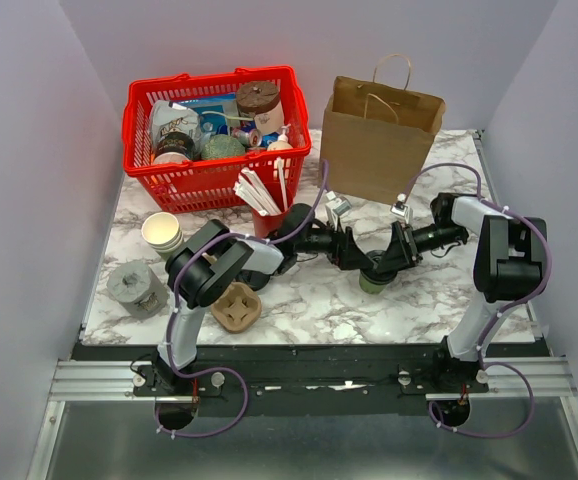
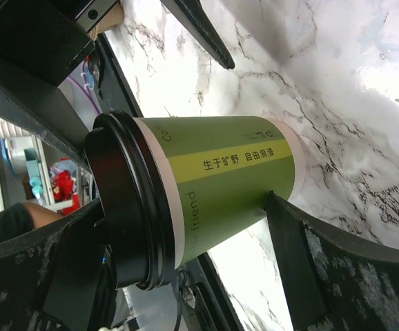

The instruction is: Pack the takeout coffee

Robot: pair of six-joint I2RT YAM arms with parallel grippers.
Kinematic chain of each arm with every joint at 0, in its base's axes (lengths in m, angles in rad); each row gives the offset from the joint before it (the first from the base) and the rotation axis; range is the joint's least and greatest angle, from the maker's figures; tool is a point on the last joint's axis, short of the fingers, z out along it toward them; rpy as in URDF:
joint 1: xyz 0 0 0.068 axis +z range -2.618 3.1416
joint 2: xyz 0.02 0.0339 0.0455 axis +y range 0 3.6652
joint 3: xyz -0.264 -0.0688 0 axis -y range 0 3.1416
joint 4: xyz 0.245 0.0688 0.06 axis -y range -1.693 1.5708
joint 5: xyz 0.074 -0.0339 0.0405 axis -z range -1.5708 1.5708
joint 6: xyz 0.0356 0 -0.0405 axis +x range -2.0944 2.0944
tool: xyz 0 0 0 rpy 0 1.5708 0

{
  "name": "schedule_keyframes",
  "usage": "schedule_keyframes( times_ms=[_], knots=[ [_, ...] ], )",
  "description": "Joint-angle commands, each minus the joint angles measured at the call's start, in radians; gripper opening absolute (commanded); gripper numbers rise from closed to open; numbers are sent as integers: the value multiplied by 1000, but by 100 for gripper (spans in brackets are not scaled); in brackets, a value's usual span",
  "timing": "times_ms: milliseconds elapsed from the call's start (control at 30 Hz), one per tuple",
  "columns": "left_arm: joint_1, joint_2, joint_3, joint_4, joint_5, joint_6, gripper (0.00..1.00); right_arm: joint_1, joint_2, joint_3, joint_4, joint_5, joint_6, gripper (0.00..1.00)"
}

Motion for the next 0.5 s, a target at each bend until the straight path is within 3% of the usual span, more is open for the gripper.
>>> schedule_keyframes(
  times_ms=[0,133,267,467],
  knots=[
    [-15,162,-67,-333,-325,271,85,22,26,-40,144,183,-52,96],
    [-10,144,-96,-194,-201,262,87,22,31,-34,136,168,-66,96],
    [22,93,-107,-13,-24,143,91,22,33,1,67,90,-130,96],
    [36,43,-55,228,152,-164,96,22,20,54,51,34,-132,97]
  ],
)
